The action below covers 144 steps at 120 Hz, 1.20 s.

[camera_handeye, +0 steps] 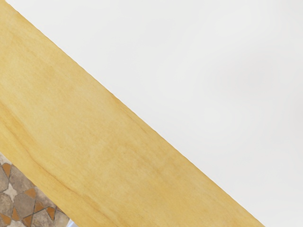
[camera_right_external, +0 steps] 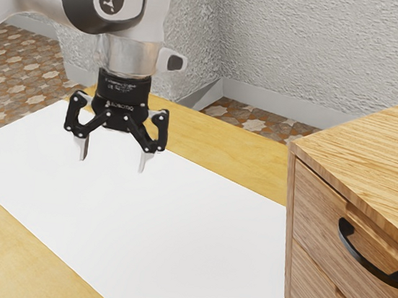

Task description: Pull the drawer handle with one arm to open the drawer

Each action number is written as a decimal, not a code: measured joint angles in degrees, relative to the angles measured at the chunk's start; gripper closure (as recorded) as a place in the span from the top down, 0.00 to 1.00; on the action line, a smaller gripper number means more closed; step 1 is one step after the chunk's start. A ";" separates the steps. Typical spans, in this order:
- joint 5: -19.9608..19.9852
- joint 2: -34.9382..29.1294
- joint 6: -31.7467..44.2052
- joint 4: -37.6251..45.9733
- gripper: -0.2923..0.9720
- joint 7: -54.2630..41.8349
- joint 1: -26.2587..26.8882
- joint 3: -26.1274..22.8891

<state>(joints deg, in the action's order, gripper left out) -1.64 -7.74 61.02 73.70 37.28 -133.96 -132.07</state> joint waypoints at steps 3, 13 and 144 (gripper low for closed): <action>-0.03 0.00 1.71 0.07 0.77 2.06 -0.04 -0.11; 0.09 0.13 6.09 0.14 0.77 8.23 -0.21 -0.18; -9.42 51.39 70.98 59.89 0.77 49.20 -8.37 -33.93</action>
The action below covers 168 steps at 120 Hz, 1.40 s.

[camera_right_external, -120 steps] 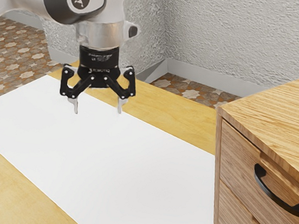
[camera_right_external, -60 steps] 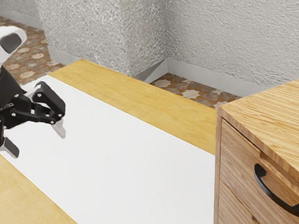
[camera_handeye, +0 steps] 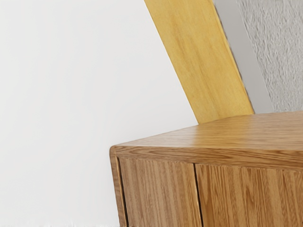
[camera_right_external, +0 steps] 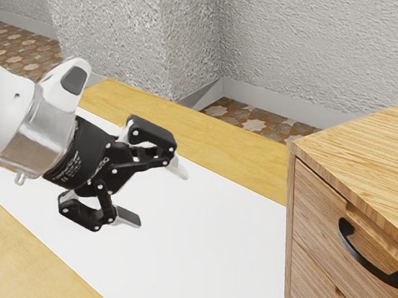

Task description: Pull the drawer handle with one arm to open the drawer

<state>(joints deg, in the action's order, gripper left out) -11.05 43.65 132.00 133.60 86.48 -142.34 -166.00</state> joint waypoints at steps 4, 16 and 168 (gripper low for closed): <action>0.51 -1.15 1.21 -0.27 0.77 0.97 0.17 0.00; 1.48 -2.77 3.92 -0.98 0.77 3.91 0.54 0.00; 14.63 -14.15 11.15 -3.62 0.76 15.61 -5.33 0.00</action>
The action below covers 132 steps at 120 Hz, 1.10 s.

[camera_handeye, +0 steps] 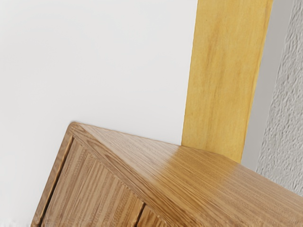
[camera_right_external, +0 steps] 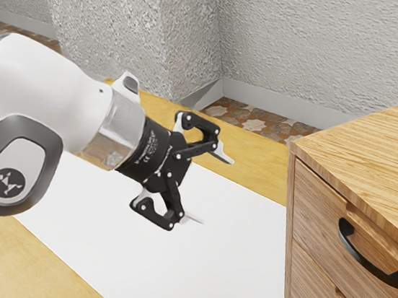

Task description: Pull the drawer handle with one arm to open the drawer

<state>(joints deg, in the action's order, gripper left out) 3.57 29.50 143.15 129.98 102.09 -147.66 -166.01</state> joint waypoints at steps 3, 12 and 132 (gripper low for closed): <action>0.02 -0.08 -0.12 -0.01 0.76 -0.37 1.07 0.00; -0.31 -0.17 -0.41 -0.05 0.75 -1.62 5.25 0.00; -15.45 -6.70 1.31 -6.63 0.75 -8.95 19.30 4.24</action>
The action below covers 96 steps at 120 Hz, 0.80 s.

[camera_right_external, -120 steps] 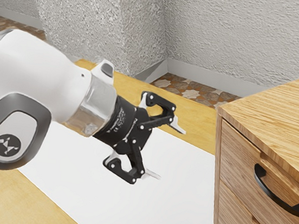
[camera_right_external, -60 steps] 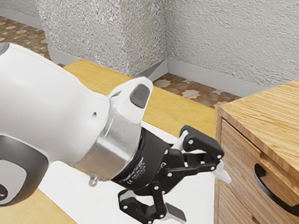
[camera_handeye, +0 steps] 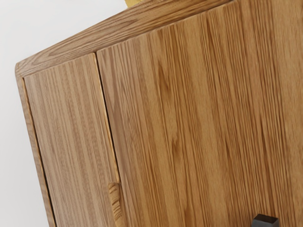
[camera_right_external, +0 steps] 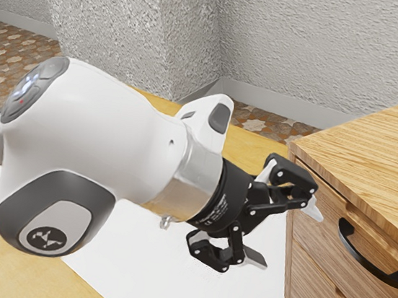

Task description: Pull the drawer handle with one arm to open the drawer

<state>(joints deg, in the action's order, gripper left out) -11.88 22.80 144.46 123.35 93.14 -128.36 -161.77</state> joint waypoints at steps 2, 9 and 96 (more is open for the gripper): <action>-0.11 -0.25 0.17 -0.19 0.75 -0.02 0.17 0.02; -0.39 -0.91 0.73 -0.55 0.75 -0.08 0.71 0.13; -0.84 -4.98 1.70 -3.69 0.75 -0.74 4.62 1.20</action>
<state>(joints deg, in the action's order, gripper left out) -12.72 17.82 146.16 119.66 92.40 -123.74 -160.57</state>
